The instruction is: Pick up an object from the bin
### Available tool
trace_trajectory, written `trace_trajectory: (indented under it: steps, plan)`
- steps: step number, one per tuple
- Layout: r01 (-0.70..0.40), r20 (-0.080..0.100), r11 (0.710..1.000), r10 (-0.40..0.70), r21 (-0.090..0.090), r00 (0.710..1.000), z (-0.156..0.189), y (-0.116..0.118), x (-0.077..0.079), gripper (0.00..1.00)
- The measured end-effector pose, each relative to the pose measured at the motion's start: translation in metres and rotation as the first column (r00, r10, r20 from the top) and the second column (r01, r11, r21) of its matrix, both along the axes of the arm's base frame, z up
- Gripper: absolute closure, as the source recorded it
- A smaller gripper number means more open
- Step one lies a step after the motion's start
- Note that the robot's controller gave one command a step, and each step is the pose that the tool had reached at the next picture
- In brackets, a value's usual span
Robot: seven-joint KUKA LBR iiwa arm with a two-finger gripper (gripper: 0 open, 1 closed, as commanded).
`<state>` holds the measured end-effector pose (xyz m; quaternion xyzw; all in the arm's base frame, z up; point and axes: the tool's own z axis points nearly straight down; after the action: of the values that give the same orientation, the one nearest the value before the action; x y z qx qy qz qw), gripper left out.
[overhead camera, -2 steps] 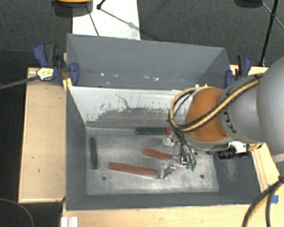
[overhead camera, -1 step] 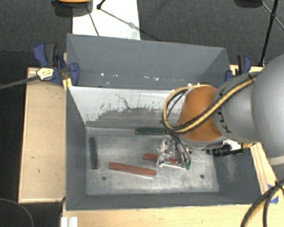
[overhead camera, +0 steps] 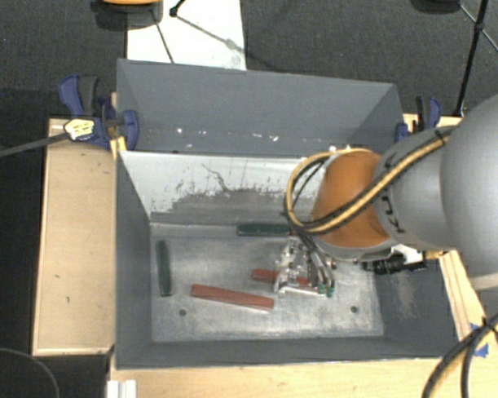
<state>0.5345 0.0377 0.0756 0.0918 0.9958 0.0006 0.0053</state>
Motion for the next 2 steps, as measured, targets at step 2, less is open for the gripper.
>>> trace_trajectory:
  steps: [2]
  plan:
    - [-0.003, -0.017, 1.000, 0.003, -0.001, 1.000, 0.021, 0.000, -0.005, 1.00]
